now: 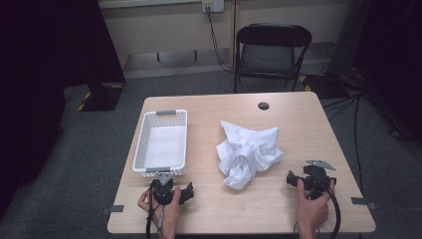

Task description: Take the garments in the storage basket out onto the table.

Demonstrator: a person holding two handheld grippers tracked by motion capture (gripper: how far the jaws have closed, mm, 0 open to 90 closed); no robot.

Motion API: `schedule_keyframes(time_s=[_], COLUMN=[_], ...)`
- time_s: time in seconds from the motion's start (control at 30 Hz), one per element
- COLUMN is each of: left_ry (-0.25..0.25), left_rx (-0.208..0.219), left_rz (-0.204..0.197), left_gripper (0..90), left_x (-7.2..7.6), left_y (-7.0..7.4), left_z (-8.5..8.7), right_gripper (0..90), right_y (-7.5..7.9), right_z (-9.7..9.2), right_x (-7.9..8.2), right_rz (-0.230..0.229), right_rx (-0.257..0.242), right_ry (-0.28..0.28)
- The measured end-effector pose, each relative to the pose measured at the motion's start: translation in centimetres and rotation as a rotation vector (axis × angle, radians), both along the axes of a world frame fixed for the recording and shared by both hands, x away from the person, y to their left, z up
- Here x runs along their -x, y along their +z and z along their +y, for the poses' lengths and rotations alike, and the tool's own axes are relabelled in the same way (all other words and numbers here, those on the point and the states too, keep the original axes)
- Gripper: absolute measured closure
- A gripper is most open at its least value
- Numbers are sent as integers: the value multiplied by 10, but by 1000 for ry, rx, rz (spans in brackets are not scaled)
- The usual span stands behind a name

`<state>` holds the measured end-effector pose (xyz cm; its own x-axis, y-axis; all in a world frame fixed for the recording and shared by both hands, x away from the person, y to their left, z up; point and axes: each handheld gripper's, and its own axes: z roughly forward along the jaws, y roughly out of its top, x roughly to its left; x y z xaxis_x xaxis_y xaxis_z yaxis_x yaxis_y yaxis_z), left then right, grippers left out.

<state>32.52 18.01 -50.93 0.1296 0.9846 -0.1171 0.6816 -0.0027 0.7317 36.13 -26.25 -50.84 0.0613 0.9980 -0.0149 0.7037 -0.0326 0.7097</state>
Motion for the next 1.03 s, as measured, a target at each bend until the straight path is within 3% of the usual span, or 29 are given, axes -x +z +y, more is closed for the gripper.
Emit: schedule_keyframes(time_s=[0.17, 1.03], left_ry=[0, 14], left_rx=[-109, -105], left_rz=[28, 28], left_gripper=[1, 0], left_x=[-3, -3], left_y=[-1, -1], left_z=[-11, -10], right_gripper=[0, 0], right_y=[0, 0], right_z=[0, 0], right_x=[0, 0], right_rz=[0, 0], right_rx=[0, 0], right_ry=[0, -6])
